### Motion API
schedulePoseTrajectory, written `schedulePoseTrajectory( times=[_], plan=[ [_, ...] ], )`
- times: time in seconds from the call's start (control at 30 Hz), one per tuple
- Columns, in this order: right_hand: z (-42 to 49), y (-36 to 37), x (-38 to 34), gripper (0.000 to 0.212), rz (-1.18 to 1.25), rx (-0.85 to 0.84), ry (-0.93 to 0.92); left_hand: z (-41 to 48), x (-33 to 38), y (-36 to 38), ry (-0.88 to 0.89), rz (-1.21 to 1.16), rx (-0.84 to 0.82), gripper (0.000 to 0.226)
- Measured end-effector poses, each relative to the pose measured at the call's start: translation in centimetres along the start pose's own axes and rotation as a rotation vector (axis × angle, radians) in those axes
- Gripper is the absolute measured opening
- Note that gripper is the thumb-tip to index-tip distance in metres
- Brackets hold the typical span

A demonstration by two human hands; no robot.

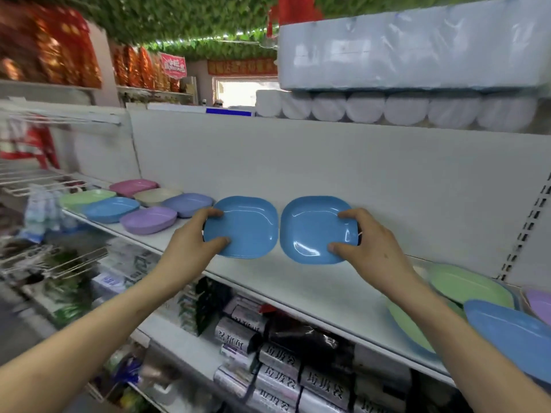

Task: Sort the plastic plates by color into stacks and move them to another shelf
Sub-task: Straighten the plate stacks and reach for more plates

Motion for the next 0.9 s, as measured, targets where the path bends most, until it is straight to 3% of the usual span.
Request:
schedulePoseTrajectory(
  times=[0.47,0.9],
  plan=[
    [-3.3,24.4,-18.0,0.053,0.169,-0.232,-0.140,0.2,-16.9,-24.6,-0.156,0.183,0.164,0.041],
    [-0.8,37.2,-25.1,0.053,0.184,-0.290,-0.170,4.2,-26.8,-32.5,-0.287,0.218,0.230,0.037]
  ],
)
Point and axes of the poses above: each hand's wrist, its own z-axis towards the middle knuckle, its own y-axis out of the palm, x = y × z, the point moved 6 cm from there along z, towards the middle knuckle, and after that the axes turned 10 degrees about x, right-handed, at the moved point
